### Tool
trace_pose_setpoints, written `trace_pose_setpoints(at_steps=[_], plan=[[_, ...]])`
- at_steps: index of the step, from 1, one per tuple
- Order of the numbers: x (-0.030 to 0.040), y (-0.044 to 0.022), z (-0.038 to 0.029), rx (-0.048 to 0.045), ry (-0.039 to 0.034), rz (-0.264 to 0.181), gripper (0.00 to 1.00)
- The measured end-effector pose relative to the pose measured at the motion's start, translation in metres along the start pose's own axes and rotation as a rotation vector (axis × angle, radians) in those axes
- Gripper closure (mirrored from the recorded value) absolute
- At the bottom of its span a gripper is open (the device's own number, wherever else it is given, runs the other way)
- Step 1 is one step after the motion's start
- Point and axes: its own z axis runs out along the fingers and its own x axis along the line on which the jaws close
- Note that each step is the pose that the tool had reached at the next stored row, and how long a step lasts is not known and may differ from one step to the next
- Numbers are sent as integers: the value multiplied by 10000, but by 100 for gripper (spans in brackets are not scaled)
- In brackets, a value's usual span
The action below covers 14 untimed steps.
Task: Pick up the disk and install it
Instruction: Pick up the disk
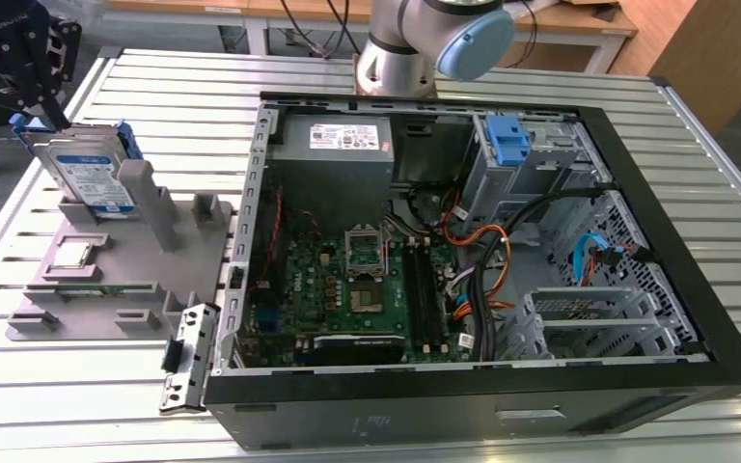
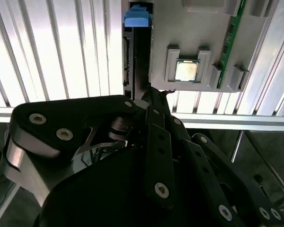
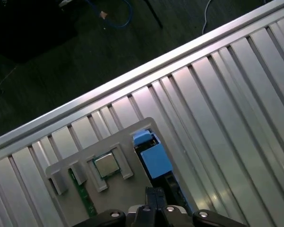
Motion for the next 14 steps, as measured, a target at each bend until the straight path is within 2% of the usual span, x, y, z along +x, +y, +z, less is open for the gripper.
trace_pose_setpoints(at_steps=[5,14], plan=[[0,0,1,7,33,-719,90],[0,0,1,8,34,-732,90]])
